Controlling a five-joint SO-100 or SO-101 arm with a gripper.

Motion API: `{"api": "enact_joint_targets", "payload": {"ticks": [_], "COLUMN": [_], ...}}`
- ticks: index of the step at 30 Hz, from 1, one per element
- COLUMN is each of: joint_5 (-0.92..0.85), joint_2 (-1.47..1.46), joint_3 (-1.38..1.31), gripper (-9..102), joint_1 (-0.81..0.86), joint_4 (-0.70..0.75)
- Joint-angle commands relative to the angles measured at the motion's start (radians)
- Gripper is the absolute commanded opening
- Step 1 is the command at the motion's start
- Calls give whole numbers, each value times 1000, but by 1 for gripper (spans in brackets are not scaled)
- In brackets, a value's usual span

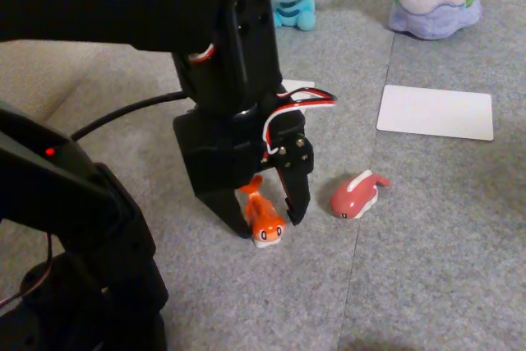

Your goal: Wooper wants to eat egg sudhi, and Goomy wants to eat shrimp sushi

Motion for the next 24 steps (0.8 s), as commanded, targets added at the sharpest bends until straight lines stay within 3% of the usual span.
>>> {"api": "enact_joint_targets", "payload": {"ticks": [1,15,24], "joint_5": [3,21,230], "joint_2": [3,-221,-115], "joint_3": [-3,-18,-132], "gripper": [17,6,6], "joint_1": [-5,-5,-26], "joint_4": [-9,-140,-186]}}
